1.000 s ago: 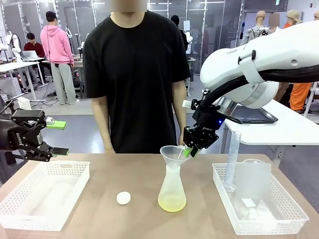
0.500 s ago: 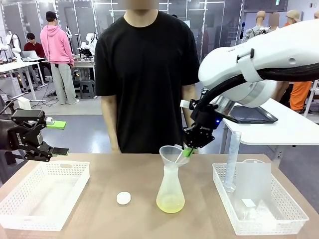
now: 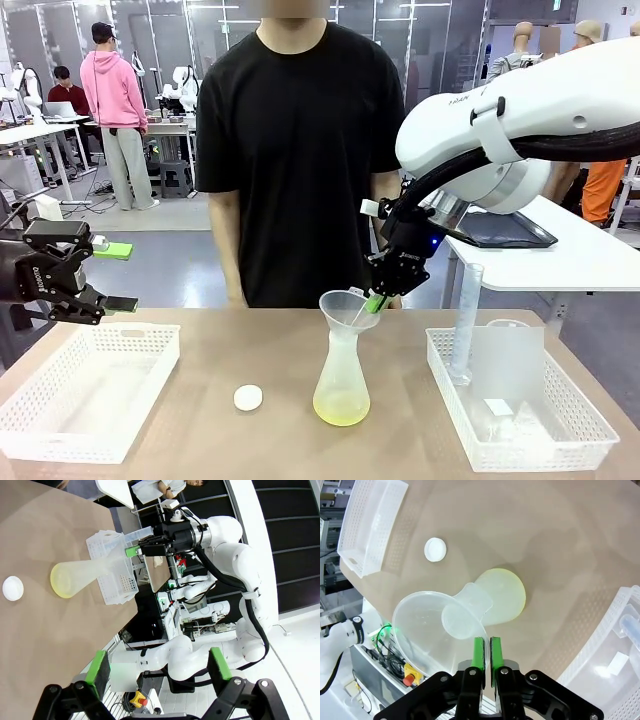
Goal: Prepare the solutions needed for the experiment.
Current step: Once the solution is in the Big flask , pick up the Plastic Funnel and place it back into the right Organizing basket.
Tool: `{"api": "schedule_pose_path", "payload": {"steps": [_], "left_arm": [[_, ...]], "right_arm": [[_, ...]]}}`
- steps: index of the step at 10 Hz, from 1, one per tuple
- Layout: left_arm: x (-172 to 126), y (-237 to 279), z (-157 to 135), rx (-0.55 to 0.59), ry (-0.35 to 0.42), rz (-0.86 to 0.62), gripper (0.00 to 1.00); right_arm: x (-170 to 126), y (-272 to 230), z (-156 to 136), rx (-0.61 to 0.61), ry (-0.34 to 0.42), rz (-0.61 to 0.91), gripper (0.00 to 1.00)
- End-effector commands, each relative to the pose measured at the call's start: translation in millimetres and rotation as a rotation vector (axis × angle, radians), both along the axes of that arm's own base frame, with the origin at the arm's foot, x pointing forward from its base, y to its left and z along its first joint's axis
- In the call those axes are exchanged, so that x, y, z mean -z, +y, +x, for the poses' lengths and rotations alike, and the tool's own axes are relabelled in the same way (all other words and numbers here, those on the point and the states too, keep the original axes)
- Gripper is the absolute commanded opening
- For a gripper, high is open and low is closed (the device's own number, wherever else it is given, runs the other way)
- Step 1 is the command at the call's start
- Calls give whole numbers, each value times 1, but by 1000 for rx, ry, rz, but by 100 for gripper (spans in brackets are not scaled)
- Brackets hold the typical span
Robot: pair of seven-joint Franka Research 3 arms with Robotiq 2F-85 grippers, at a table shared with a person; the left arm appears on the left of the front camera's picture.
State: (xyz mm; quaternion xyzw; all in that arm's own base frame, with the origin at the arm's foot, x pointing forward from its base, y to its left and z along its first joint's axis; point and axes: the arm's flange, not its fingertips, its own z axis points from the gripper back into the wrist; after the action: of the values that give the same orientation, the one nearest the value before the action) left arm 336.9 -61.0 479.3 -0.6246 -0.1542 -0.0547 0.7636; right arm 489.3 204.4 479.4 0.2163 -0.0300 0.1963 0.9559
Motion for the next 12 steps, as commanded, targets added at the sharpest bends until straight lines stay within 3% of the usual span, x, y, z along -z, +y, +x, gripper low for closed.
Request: {"api": "schedule_pose_path", "payload": {"steps": [1,3,4,9,12], "left_arm": [[-2,-2,1,-1,-3,-30,100],[-2,-2,1,-1,-3,-30,100],[-2,-2,1,-1,-3,-30,100],[-2,-2,1,-1,-3,-30,100],[-2,-2,1,-1,-3,-30,100]], "right_arm": [[-1,0,0,0,-2,0,8],[4,6,-1,-3,6,27,8],[4,7,-2,-7,9,42,0],[14,27,1,37,2,25,0],[6,26,-3,78,-2,-2,0]]}}
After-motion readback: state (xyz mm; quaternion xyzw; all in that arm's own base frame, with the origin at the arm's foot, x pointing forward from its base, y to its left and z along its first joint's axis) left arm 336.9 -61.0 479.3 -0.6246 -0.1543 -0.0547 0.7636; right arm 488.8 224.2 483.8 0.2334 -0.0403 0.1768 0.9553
